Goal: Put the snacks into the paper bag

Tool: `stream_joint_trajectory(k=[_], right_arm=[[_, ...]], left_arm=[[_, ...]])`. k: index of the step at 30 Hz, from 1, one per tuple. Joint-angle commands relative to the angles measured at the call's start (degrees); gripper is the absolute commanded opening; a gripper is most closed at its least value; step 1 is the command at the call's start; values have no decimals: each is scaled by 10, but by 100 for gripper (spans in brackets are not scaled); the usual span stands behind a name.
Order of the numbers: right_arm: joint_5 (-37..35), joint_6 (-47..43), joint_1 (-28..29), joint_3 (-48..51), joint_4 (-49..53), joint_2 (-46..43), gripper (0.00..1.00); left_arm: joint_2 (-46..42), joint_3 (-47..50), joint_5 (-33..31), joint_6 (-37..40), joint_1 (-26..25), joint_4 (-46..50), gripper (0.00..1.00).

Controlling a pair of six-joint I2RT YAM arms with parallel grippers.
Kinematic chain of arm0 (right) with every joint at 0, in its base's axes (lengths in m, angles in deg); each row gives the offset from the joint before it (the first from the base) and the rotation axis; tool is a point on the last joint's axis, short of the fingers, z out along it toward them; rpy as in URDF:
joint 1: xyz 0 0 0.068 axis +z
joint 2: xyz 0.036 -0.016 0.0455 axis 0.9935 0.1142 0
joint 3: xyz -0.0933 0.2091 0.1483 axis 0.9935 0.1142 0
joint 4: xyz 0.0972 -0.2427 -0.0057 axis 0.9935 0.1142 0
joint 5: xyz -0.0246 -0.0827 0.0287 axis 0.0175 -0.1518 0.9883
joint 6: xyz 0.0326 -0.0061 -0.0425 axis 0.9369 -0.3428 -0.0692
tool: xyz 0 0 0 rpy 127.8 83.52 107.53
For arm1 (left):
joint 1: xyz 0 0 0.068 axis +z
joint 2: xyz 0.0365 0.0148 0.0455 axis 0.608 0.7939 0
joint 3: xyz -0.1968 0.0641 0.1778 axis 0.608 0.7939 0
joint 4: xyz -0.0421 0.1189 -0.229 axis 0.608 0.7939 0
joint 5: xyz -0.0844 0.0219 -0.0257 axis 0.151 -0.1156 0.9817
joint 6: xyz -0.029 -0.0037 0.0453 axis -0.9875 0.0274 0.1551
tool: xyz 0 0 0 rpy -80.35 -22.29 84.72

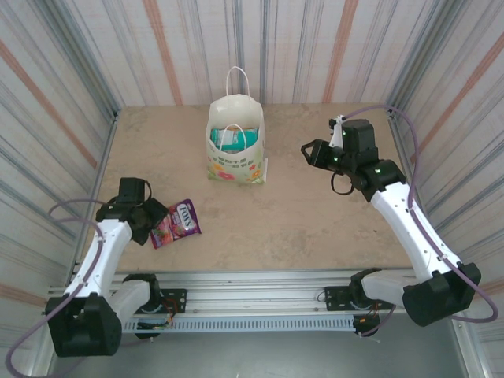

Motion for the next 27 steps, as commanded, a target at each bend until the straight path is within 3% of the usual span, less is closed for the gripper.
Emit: stream_joint_trajectory(k=[1, 6, 18, 27], right_arm=[[14, 6, -5, 5, -7, -14, 44], [11, 9, -6, 10, -11, -21, 44], [22, 14, -8, 14, -21, -16, 44], [19, 20, -8, 19, -21, -23, 44]], left_arm=[[49, 3, -12, 51, 10, -34, 85], [118, 3, -4, 87, 11, -56, 85], [173, 41, 65, 105, -25, -143, 75], [249, -8, 110, 119, -136, -164, 74]])
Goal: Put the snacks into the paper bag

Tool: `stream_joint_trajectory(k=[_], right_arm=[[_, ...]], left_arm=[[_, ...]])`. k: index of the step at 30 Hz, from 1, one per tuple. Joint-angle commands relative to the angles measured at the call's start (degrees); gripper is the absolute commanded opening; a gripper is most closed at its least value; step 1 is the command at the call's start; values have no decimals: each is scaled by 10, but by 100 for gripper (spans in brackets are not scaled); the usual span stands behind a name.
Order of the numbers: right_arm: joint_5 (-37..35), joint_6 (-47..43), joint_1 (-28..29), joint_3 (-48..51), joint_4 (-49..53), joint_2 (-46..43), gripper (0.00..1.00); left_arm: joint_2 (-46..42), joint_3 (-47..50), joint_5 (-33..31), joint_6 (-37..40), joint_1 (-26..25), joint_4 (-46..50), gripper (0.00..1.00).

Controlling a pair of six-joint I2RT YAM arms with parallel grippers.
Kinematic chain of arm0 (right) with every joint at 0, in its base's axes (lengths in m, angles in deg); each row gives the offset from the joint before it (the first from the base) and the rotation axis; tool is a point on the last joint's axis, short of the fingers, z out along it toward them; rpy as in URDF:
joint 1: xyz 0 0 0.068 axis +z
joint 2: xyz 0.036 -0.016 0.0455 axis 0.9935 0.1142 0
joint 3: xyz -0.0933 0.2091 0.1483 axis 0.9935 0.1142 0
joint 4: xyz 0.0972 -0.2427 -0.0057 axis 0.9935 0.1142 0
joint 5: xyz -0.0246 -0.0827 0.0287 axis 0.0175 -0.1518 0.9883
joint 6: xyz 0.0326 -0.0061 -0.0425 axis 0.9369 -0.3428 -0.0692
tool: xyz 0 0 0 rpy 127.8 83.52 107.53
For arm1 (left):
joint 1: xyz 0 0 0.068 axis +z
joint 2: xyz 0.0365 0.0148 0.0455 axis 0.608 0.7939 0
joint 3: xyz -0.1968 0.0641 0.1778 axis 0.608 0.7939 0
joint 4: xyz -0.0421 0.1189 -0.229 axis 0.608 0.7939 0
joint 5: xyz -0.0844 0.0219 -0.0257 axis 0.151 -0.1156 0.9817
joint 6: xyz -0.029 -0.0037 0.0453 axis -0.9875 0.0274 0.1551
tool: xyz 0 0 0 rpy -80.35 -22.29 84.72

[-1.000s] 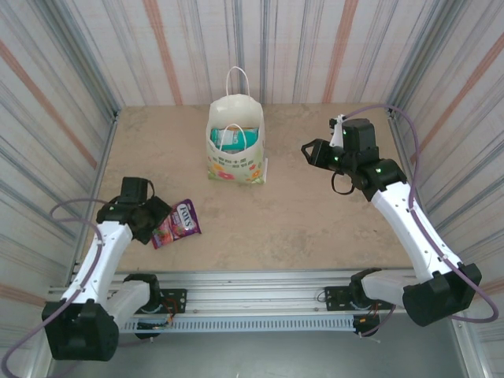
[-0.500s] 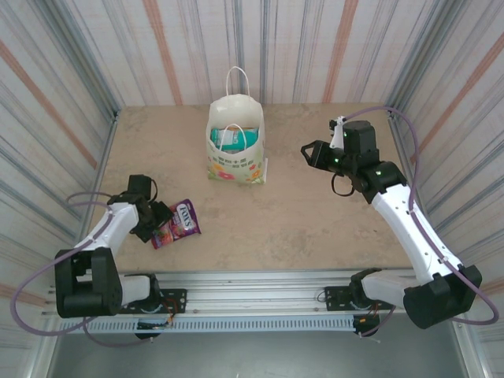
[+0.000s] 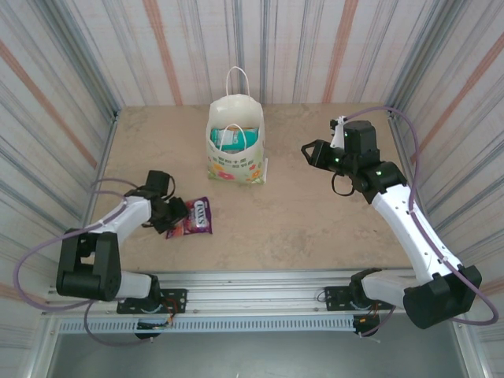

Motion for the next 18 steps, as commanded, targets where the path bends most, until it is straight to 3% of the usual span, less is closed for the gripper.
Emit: stream_joint_trajectory(k=[1, 10, 18], right_arm=[[8, 13, -4, 10, -7, -15, 44], [11, 20, -8, 33, -3, -23, 44], [41, 31, -9, 68, 19, -18, 44]], left_arm=[[51, -13, 51, 6, -51, 0, 74], [145, -116, 74, -76, -230, -20, 75], [86, -129, 44, -79, -250, -18, 77]])
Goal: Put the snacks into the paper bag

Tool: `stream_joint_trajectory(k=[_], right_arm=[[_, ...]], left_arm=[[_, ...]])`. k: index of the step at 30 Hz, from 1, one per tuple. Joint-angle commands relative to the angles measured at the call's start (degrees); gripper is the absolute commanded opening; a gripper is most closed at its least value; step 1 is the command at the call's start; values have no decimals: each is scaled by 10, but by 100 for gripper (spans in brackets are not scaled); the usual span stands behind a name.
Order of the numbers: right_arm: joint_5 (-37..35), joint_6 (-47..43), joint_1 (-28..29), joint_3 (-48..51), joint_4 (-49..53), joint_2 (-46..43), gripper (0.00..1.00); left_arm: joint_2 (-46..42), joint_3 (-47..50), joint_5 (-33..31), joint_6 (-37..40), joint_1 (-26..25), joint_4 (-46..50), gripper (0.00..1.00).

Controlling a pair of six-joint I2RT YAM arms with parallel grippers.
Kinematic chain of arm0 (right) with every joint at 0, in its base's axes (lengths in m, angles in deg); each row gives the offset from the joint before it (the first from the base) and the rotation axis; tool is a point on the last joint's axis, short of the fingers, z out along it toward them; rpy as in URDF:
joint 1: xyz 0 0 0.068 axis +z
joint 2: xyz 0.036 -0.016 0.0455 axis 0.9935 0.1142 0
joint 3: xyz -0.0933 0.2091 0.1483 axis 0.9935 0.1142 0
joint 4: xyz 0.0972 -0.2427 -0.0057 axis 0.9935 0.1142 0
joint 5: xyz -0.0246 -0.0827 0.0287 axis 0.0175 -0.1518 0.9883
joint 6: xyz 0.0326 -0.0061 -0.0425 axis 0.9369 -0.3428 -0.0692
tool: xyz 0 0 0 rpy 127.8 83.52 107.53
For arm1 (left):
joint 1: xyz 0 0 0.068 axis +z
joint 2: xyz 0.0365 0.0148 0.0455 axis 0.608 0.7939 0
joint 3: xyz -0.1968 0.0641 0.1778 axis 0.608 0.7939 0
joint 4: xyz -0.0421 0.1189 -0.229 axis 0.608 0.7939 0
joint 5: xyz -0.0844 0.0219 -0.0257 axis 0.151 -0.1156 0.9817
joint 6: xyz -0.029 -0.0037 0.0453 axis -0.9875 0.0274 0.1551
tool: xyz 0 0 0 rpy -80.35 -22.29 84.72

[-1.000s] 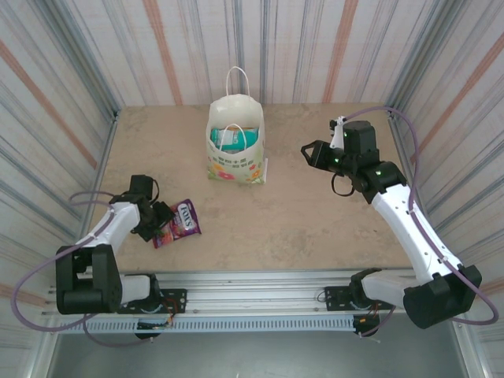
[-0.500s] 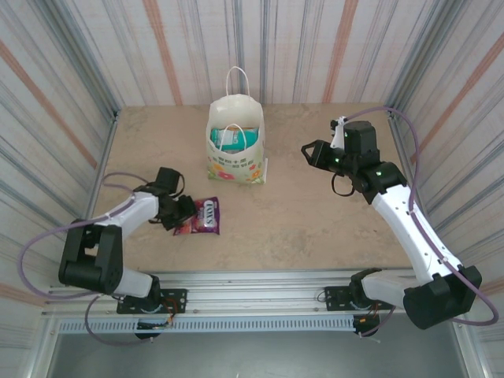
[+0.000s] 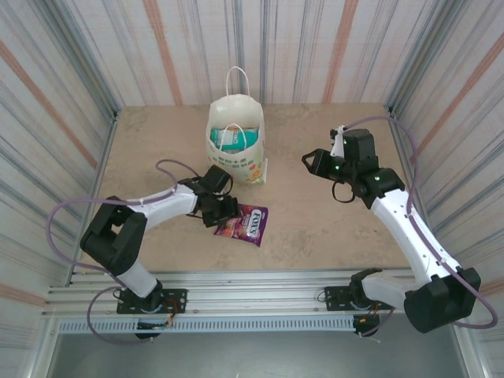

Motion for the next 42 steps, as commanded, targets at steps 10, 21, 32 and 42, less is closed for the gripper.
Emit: stream_joint_trajectory(k=[10, 21, 32, 42], right_arm=[[60, 80, 67, 97, 53, -8, 43], [111, 158, 142, 170, -51, 79, 44], [154, 125, 182, 146, -80, 196, 41], [158, 124, 185, 134, -119, 277, 35]], left_arm=[[-118, 119, 71, 71, 90, -91, 69], [-91, 161, 156, 124, 142, -164, 58], [-32, 186, 244, 114, 156, -234, 56], [-26, 205, 279, 119, 157, -257, 56]])
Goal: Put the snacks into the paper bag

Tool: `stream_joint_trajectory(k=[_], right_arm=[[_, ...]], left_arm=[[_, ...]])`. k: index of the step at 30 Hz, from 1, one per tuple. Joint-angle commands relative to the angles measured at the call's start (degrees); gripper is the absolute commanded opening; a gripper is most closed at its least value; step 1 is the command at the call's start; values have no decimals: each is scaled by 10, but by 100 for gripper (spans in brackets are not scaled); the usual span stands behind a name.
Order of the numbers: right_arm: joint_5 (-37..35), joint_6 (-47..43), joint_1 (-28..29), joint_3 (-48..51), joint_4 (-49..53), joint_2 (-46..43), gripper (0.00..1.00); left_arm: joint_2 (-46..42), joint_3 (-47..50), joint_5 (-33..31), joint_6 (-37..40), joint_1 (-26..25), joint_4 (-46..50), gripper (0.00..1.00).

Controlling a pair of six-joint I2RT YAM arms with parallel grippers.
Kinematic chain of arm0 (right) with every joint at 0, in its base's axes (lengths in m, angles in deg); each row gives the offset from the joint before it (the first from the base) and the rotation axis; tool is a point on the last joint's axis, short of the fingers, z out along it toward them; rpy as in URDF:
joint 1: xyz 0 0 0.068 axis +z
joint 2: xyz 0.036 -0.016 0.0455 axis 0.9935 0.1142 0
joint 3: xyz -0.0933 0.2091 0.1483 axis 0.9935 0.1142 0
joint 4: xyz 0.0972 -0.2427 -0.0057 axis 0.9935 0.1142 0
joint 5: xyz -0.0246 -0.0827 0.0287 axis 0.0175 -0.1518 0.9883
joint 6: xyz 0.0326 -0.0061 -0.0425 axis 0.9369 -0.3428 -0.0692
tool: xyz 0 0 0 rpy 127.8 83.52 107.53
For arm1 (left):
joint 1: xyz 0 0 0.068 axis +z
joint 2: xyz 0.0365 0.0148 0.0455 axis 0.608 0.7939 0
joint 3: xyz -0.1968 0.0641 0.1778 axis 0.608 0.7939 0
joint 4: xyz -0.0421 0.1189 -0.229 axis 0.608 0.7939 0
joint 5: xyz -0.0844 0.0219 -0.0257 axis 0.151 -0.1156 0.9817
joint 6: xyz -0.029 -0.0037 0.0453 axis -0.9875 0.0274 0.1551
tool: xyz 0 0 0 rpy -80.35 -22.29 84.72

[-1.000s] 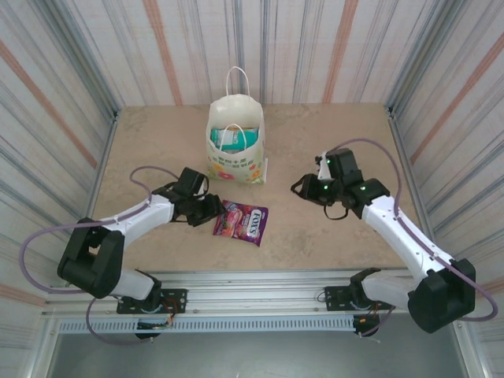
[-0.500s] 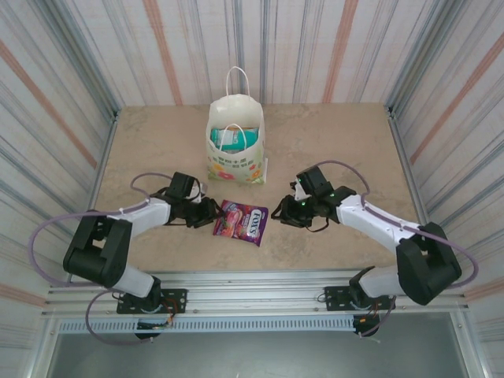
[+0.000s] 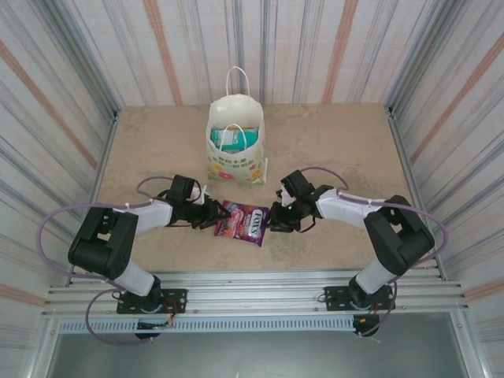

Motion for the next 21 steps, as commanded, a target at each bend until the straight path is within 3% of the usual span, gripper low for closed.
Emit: stream_joint_trajectory(k=[1, 21], right_arm=[[11, -8, 4, -12, -19, 24, 35], [22, 11, 5, -10, -104, 90, 26]], left_arm=[[9, 20, 20, 12, 2, 2, 56], [0, 80, 74, -59, -5, -139, 50]])
